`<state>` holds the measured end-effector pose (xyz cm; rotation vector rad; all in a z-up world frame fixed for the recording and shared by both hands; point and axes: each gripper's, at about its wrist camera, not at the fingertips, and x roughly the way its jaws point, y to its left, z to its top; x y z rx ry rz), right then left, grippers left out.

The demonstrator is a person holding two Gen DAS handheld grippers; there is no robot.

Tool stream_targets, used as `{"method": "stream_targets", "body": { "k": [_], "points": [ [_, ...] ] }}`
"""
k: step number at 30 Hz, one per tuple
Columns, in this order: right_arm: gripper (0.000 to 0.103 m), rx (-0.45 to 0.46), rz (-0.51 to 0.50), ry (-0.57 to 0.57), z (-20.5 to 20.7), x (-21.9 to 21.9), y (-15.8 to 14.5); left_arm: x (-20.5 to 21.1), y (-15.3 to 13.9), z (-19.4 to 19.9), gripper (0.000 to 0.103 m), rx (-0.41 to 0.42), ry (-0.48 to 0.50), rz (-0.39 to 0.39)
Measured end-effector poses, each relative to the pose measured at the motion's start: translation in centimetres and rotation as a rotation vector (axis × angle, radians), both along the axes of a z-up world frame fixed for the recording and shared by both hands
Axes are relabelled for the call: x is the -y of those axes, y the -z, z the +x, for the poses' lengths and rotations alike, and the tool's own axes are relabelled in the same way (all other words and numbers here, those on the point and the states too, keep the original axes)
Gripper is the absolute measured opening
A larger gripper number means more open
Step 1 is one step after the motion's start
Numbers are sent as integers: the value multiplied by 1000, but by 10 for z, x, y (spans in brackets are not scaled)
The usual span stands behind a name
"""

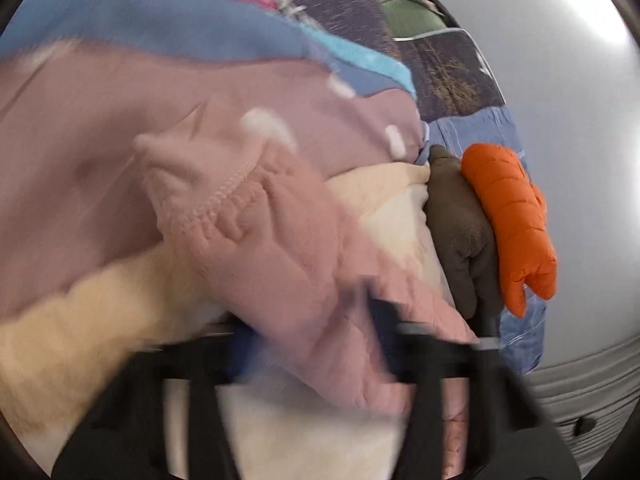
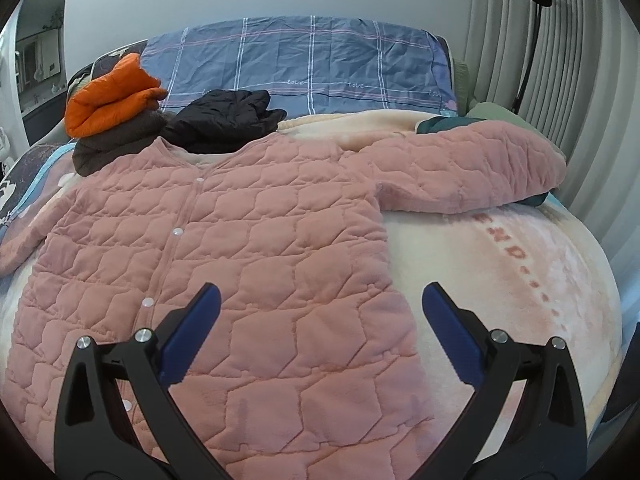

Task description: Fold large clothes

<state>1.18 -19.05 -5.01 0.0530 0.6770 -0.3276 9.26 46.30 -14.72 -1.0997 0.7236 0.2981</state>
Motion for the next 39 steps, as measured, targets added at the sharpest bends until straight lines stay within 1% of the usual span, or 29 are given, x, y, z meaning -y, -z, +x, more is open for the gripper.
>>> {"method": "stream_targets", "body": {
  "k": [1, 2, 5, 6, 7, 8, 10, 12, 13, 14, 15, 16, 18, 19, 20, 22, 23, 25, 26, 28, 30, 32, 33, 35, 36, 37, 39],
  "points": [
    [101, 2, 4, 3, -1, 1, 0, 4, -9, 7, 12, 6, 7, 24],
    [101, 5, 7, 5, -2, 2, 0, 7, -18, 11, 11, 15, 6, 50],
    [101, 9, 4, 12, -4, 7, 1, 35, -67, 29, 10, 58, 47, 216],
    [101, 9, 5, 19, -4, 10, 1, 59, -94, 37, 10, 101, 91, 298],
    [101, 11, 12, 28, -4, 14, 2, 74, -111, 42, 10, 138, 128, 344],
    [101, 12, 20, 34, -5, 17, 2, 96, -130, 47, 10, 177, 173, 389],
    [101, 21, 52, 54, -6, 27, 5, 155, -170, 59, 10, 268, 291, 483],
    [101, 28, 72, 70, -8, 36, 6, 213, -199, 72, 10, 337, 400, 554],
    [101, 30, 79, 78, -10, 41, 7, 253, -214, 80, 11, 377, 481, 592],
    [101, 33, 88, 86, -12, 47, 8, 290, -224, 88, 11, 409, 561, 612],
    [101, 37, 94, 91, -14, 51, 7, 315, -227, 92, 11, 427, 618, 622],
    [101, 41, 96, 94, -16, 55, 6, 357, -230, 100, 11, 448, 709, 632],
    [101, 57, 96, 109, -22, 65, 3, 414, -223, 106, 14, 454, 824, 649],
    [101, 64, 94, 118, -25, 70, 1, 447, -213, 109, 26, 442, 889, 660],
    [101, 69, 92, 127, -27, 75, 0, 473, -200, 111, 43, 424, 942, 666],
    [101, 76, 92, 144, -32, 86, -1, 514, -171, 110, 54, 381, 1027, 675],
    [101, 79, 93, 150, -35, 90, -2, 526, -156, 109, 58, 358, 1068, 683],
    [101, 84, 98, 153, -39, 100, -1, 534, -131, 110, 62, 301, 1107, 708],
    [101, 85, 101, 150, -40, 104, -1, 531, -121, 110, 63, 275, 1113, 714],
    [101, 81, 120, 133, -36, 111, -1, 514, -107, 105, 66, 222, 1103, 725],
    [101, 81, 162, 92, -26, 115, -3, 493, -99, 101, 66, 180, 1081, 757],
    [101, 92, 219, 34, -12, 116, -7, 466, -90, 93, 67, 140, 1046, 824],
    [101, 100, 262, -13, 0, 115, -11, 453, -86, 88, 68, 118, 1025, 863],
    [101, 101, 311, -75, 18, 112, -14, 424, -77, 80, 79, 49, 955, 958],
    [101, 90, 338, -120, 34, 107, -15, 417, -73, 76, 80, 30, 923, 987],
    [101, 70, 361, -146, 49, 104, -14, 400, -69, 76, 80, -3, 876, 1017],
    [101, 16, 409, -181, 81, 95, -9, 376, -65, 82, 80, -66, 810, 1021]
  ]
}}
